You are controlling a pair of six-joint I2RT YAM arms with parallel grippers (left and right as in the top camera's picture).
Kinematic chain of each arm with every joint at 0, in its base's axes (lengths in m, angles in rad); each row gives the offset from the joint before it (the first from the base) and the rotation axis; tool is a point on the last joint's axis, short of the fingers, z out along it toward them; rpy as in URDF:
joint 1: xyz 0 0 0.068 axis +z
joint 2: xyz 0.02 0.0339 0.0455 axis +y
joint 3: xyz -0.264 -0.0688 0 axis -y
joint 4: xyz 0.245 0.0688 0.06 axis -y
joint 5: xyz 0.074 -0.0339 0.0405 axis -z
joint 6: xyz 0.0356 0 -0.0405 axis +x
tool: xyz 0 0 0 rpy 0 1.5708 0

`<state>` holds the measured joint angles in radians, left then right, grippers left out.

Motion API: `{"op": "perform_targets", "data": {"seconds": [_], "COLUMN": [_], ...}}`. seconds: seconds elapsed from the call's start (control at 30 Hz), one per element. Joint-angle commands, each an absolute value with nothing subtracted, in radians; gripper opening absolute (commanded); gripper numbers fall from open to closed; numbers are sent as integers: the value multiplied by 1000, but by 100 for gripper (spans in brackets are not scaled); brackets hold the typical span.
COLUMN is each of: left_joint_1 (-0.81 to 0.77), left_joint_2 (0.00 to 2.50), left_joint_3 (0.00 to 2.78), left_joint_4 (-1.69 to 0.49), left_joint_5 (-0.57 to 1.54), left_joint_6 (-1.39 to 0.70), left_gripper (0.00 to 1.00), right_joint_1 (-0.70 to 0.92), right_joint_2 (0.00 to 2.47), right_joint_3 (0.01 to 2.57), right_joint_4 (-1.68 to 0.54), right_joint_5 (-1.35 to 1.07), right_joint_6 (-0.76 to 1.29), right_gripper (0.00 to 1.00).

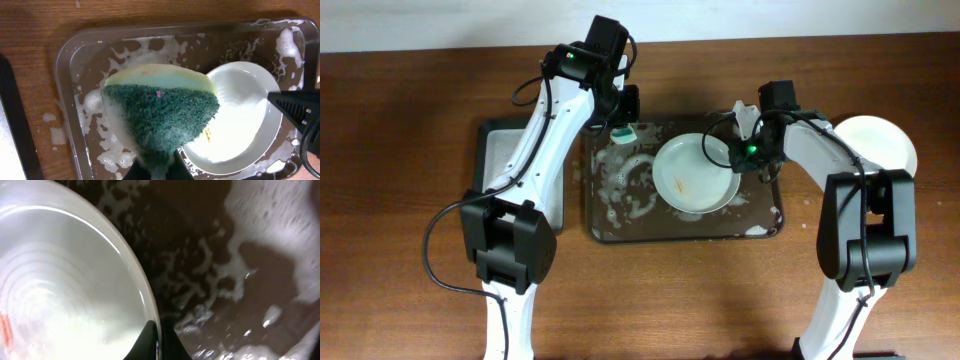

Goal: Clean dirty plates on tray and stack at the side

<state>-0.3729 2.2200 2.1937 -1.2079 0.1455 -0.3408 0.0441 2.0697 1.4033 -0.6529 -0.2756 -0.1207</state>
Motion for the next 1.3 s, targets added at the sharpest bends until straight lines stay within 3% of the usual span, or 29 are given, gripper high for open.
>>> {"op": "perform_targets", "data": {"seconds": [0.0, 0.27, 0.57, 1.13, 1.27], "left_joint_1": [-377, -419, -519, -591, -590], "left_joint_2": [2259, 2297, 2370, 2593, 2605], "left_joint_3": [2210, 2210, 2209, 2209, 2209], "left_joint_4": [-1220, -1219, -1224, -971, -949], "left_joint_5": [135, 135, 134, 125, -125], "left_joint_6": [-351, -351, -293, -230, -253], "left_gripper": [1, 1, 1, 0, 0], "right_joint_1": [52, 57, 74, 132, 133], "right_joint_2": [2073, 2021, 2022, 2022, 2022], "right_joint_3": [1413, 1414, 1412, 1392, 1377], "right_joint_4": [-718, -857, -773, -690, -672], "right_joint_5": [-237, -235, -197, -145, -142], "right_joint_6": [102, 450, 471, 416, 416], "right_gripper": [4, 4, 4, 4, 4]}}
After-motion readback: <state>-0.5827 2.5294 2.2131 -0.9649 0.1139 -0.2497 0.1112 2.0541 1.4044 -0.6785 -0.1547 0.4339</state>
